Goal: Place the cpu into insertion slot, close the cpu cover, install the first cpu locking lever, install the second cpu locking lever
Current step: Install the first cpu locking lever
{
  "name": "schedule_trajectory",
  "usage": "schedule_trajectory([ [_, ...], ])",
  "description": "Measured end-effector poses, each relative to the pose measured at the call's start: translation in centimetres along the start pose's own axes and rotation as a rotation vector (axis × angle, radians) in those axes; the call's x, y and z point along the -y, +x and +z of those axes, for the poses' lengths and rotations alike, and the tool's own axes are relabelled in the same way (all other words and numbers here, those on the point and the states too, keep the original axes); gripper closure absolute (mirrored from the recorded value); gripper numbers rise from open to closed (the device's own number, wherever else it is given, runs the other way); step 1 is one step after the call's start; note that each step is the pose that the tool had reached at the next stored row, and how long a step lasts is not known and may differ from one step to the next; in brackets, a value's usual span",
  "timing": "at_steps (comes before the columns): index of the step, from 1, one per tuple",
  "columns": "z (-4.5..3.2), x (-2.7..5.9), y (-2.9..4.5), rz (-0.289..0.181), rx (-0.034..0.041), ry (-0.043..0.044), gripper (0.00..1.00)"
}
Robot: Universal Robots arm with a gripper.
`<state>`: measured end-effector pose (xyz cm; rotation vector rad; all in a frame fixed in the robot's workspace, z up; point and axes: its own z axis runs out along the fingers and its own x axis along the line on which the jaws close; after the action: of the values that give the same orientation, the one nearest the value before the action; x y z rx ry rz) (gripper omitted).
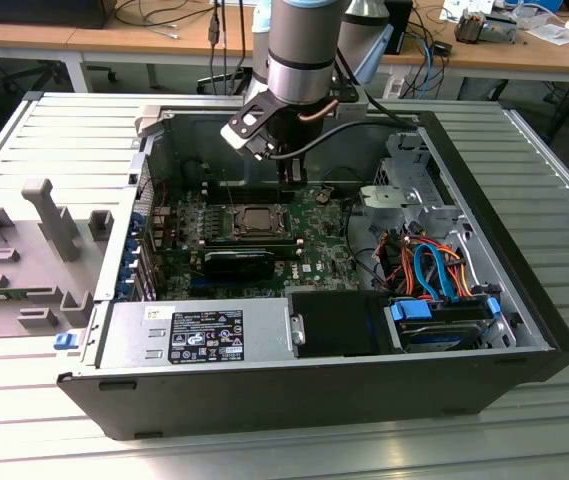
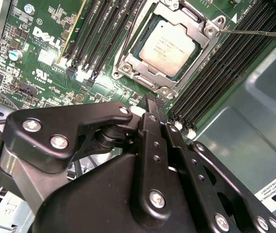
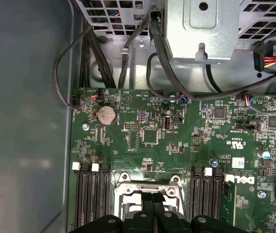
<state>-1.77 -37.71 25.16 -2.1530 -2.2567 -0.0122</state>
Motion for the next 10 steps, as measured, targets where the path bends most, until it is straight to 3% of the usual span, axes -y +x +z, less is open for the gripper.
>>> schedule_trajectory([
  [10, 0.09, 0.44, 0.02, 0.000, 0.0000, 0.0000, 0.89],
])
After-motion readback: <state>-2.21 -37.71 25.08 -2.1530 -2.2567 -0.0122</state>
